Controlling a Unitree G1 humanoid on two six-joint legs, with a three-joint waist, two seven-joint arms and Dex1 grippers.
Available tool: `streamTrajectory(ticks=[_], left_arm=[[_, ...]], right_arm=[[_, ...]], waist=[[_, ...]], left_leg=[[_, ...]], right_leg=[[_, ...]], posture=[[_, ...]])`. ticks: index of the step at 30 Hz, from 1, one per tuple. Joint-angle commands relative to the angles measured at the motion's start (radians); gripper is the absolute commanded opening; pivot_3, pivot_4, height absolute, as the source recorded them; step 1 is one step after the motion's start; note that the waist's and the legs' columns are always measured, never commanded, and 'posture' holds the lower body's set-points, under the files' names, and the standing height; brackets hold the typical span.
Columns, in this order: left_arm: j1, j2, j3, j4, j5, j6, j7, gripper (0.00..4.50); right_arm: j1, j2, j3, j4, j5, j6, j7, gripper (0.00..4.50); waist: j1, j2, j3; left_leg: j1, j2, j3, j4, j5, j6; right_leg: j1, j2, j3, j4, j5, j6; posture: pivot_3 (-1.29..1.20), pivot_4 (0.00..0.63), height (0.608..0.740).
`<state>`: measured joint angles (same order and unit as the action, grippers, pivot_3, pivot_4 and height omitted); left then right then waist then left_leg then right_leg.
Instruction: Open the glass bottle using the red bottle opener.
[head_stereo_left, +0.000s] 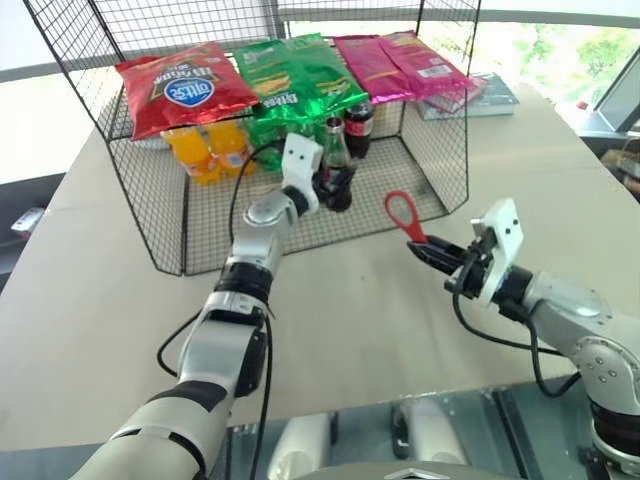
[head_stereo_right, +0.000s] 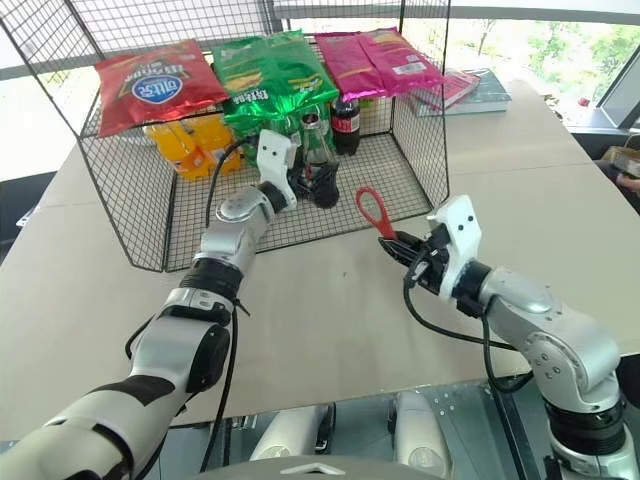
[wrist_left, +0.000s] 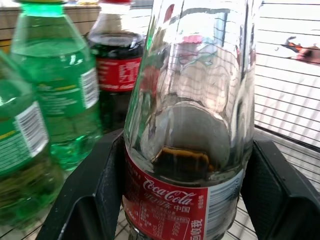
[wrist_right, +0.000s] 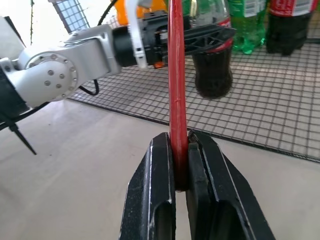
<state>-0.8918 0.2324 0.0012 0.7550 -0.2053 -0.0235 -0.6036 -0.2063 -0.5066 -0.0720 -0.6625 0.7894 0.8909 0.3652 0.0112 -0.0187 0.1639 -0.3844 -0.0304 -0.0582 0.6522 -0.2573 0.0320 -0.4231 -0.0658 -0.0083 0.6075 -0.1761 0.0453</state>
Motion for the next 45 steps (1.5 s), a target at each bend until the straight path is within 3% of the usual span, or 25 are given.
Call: streamTrajectory(ticks=[1, 11, 19, 20, 22, 38, 41, 45], left_arm=[[0.036, 0.013, 0.016, -0.121, -0.046, 0.005, -0.094, 2.58], [0.290, 0.126, -0.058, -0.682, -0.203, 0.309, -0.350, 2.58], [0.450, 0.141, -0.096, -0.795, -0.203, 0.337, -0.363, 2.58], [0.465, 0.145, -0.098, -0.803, -0.211, 0.346, -0.373, 3.63], [0.476, 0.153, -0.103, -0.812, -0.203, 0.336, -0.382, 4.47], [0.431, 0.174, -0.077, -0.836, -0.256, 0.377, -0.398, 4.47], [0.424, 0.171, -0.081, -0.829, -0.253, 0.379, -0.399, 3.22], [0.413, 0.170, -0.082, -0.817, -0.247, 0.377, -0.402, 3.22]], right_arm=[[0.007, -0.013, -0.025, -0.059, -0.013, -0.037, -0.005, 0.00], [0.002, -0.098, 0.057, -0.060, -0.311, -0.270, 0.033, 0.00], [0.006, -0.065, 0.131, -0.020, -0.462, -0.402, 0.040, 0.00], [0.004, -0.058, 0.139, -0.017, -0.473, -0.409, 0.040, 0.00], [-0.001, -0.046, 0.157, -0.008, -0.498, -0.423, 0.041, 0.00], [-0.009, 0.020, 0.224, 0.056, -0.690, -0.567, 0.029, 0.00], [0.008, 0.026, 0.254, 0.073, -0.747, -0.621, 0.028, 0.00], [0.030, 0.034, 0.293, 0.115, -0.833, -0.714, 0.020, 0.00]], waist=[[0.000, 0.000, 0.000], [-0.003, 0.001, 0.000], [-0.001, 0.001, 0.000], [-0.001, 0.001, 0.000], [-0.001, 0.001, 0.000], [0.000, 0.001, 0.000], [0.000, 0.001, 0.000], [0.000, 0.001, 0.000]], left_leg=[[0.000, 0.000, 0.000, 0.000, 0.000, 0.000], [0.000, 0.001, -0.001, 0.000, 0.000, 0.000], [0.001, 0.001, 0.000, 0.000, 0.000, 0.000], [0.001, 0.001, 0.000, 0.000, 0.000, 0.000], [0.001, 0.001, 0.000, 0.000, 0.000, 0.000], [0.002, 0.000, 0.000, 0.001, 0.000, 0.000], [0.002, 0.000, 0.000, 0.001, 0.000, 0.000], [0.002, 0.000, 0.000, 0.001, 0.000, 0.000]], right_leg=[[0.000, 0.000, 0.000, 0.000, 0.000, 0.000], [0.000, 0.000, 0.001, 0.000, -0.001, 0.001], [0.000, 0.000, 0.001, 0.001, -0.001, 0.000], [0.000, 0.000, 0.001, 0.001, -0.001, 0.000], [0.000, 0.000, 0.002, 0.001, -0.001, 0.000], [0.000, 0.000, 0.002, 0.001, -0.001, 0.000], [0.000, 0.000, 0.002, 0.001, -0.001, 0.000], [0.000, 0.000, 0.002, 0.001, -0.001, 0.000]], posture=[[0.00, 0.150, 0.740], [0.00, 0.150, 0.740], [0.00, 0.150, 0.740], [0.00, 0.150, 0.740], [0.00, 0.150, 0.740], [0.00, 0.150, 0.740], [0.00, 0.150, 0.740], [0.00, 0.150, 0.740]])
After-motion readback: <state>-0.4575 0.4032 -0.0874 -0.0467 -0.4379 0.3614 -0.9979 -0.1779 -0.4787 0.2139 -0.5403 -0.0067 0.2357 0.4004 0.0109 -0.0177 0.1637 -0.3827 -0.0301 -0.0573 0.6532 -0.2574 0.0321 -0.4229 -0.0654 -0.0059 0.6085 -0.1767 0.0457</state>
